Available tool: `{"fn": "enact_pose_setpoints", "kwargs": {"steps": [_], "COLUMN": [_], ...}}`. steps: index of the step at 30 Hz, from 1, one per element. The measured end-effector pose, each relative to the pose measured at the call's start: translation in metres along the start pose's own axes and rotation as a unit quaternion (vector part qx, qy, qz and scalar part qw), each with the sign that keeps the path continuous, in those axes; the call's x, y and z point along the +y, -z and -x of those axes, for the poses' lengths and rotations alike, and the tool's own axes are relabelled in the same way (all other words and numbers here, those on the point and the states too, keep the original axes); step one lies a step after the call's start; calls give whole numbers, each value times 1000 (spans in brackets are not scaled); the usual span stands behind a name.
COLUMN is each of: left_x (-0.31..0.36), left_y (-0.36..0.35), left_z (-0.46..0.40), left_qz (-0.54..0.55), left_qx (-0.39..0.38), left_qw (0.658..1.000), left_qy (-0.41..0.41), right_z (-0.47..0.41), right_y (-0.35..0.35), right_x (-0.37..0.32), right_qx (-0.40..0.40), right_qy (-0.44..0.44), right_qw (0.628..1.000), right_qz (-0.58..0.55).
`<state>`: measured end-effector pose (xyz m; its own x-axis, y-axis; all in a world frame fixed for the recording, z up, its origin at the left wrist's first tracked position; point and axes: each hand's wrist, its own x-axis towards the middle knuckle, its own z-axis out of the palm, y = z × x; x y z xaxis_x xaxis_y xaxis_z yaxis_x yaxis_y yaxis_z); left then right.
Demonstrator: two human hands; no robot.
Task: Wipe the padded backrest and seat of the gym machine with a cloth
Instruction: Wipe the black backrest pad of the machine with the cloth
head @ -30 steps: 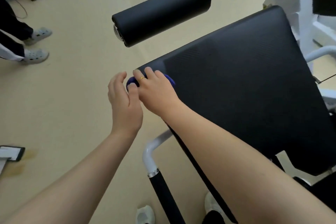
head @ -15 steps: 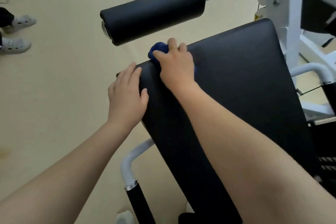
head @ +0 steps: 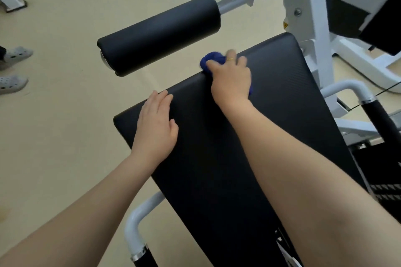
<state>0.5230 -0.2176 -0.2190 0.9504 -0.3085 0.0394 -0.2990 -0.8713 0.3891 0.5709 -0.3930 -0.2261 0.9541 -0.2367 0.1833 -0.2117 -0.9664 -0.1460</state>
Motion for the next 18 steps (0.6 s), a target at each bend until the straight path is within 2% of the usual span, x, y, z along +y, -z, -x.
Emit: {"fn": "enact_pose_setpoints", "kwargs": {"steps": [2,3,4,8,13,15,18], "left_x": [13,20,27,45,66,79,97], "left_y": [-2,-3,-5,-17,-29,-33,-45], "left_z": [-9,-14,-18,-31,-48,-56,-67], "left_qz": [10,13,13,-16,-32,-27,-58], "left_qx": [-1,-3,-7,-22,-41,-48,-60], "left_qw": [1000,1000,1000,996,992,991,985], "left_qy": [-3,-9,-20,-85,-111,-118,-150], "right_z": [7,6,1,-32,-46,-43,-37], "right_y": [-3,-2,-2,6,12,8,-2], "right_x": [1,7,18,88,145,138,130], "right_qx": [-4,-7,-4,-7,-33,-32,-30], "right_qy": [94,108,91,-84,-192,-197,-119], "right_qw": [996,994,996,996,981,979,992], "right_qz": [11,14,20,24,-16,-37,-20]}}
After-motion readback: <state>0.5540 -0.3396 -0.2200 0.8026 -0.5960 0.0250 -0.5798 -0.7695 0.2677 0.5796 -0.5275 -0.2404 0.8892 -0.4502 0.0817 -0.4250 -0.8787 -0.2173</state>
